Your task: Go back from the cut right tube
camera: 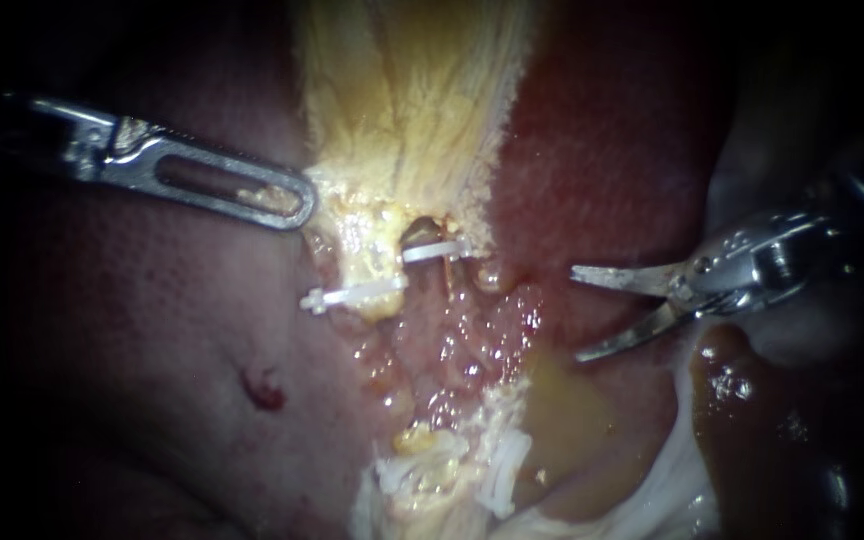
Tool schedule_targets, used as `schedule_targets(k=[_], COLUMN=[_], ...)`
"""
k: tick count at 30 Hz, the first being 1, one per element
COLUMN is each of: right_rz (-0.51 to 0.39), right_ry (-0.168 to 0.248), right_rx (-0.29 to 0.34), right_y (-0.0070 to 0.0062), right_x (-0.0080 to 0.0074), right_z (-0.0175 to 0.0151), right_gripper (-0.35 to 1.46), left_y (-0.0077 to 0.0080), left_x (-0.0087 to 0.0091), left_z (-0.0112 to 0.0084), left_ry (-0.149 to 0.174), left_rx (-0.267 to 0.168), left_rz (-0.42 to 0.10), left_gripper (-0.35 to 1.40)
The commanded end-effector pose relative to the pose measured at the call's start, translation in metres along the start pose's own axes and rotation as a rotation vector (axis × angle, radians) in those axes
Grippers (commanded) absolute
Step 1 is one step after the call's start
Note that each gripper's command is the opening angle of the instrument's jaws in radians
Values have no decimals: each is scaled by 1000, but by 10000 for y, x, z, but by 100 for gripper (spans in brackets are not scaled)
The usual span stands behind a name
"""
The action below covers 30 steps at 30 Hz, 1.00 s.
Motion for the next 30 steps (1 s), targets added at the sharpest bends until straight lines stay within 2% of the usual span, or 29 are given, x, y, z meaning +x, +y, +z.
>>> schedule_targets(k=[1, 5, 11, 15, 19, 23, 30], right_rz=[4, 6, 8, 8, 9, 9, 9], right_ry=[7, 9, 12, 12, 12, 15, 16], right_rx=[0, 0, -1, -2, 1, 0, 3], right_y=[1, 3, 4, 4, 4, 3, 3], right_x=[1, 2, 3, 3, 4, 4, 4], right_z=[-1, -3, -4, -4, -3, -3, -3], right_gripper=[143, 143, 145, 145, 145, 145, 145], left_y=[0, 2, 6, 7, 15, 24, 27], left_x=[1, 5, 10, 12, 18, 20, 18], left_z=[3, 18, 47, 64, 77, 83, 84], left_ry=[-3, -4, 1, 0, 2, 5, -1], left_rx=[-2, -1, 33, 42, 47, 49, 56], left_rz=[0, 2, 2, 42, 85, 119, 126], left_gripper=[-35, -35, -35, -35, -35, -35, -35])
